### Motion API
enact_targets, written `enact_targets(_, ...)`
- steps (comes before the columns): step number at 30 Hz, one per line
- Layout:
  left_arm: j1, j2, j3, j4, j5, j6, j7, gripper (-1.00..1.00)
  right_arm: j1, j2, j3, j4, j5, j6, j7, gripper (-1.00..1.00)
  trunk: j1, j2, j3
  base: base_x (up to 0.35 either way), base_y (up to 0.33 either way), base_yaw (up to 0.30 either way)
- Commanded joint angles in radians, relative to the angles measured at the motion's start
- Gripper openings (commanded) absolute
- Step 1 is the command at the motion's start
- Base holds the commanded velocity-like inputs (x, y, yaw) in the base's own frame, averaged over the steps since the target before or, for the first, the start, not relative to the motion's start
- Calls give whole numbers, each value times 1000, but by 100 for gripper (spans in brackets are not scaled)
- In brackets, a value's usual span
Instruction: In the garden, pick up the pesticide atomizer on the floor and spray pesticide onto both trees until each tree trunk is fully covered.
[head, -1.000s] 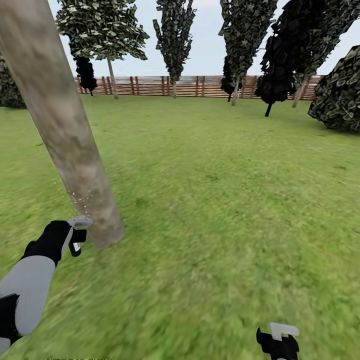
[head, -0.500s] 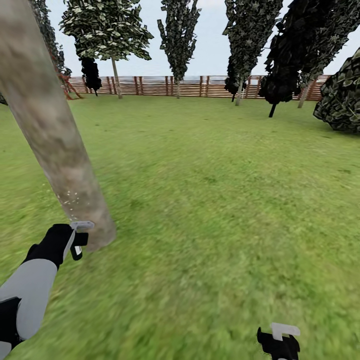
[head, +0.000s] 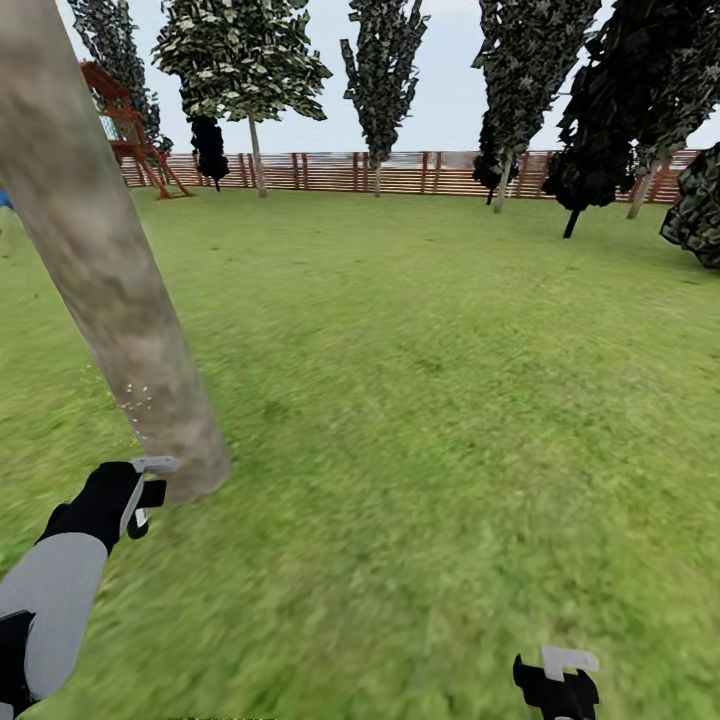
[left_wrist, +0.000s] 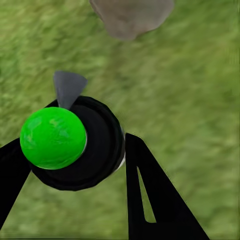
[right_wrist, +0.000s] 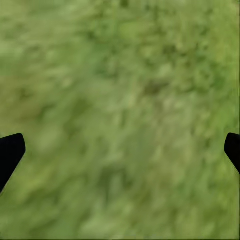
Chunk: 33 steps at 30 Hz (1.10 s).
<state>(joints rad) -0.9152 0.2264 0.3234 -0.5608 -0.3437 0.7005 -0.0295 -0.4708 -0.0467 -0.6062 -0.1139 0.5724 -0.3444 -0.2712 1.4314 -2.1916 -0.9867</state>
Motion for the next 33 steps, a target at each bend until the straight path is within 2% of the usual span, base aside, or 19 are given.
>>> enact_targets(1, -1, -2, 4, -1, -7, 4, -3, -100, -1, 0, -8, 2, 11, -4, -3, 100, 0, 0, -1, 25, -22, 276)
enact_targets(11, -20, -16, 7, -15, -4, 13, -5, -100, -1, 1, -7, 2, 11, -4, -3, 100, 0, 0, -1, 2, -2, 277)
enact_targets(17, -42, -46, 7, -16, -4, 16, -8, -100, -1, 1, -8, 2, 11, -4, -3, 100, 0, 0, -1, 0, 0, 262)
enact_targets(21, -34, -46, 5, -16, -4, 11, -12, -100, 0, -1, -9, 2, 12, -4, -3, 100, 0, 0, -1, 114, -21, 49)
enact_targets(28, -33, -45, 3, -13, -4, 8, -12, -100, -1, -2, -9, 0, 12, -4, -3, 100, 0, 0, -1, 296, -62, 2)
enact_targets(33, -33, -47, 3, -7, -4, 8, -12, -100, -1, -1, -9, 1, 11, -4, -2, 100, 0, 0, -1, 212, -182, 0)
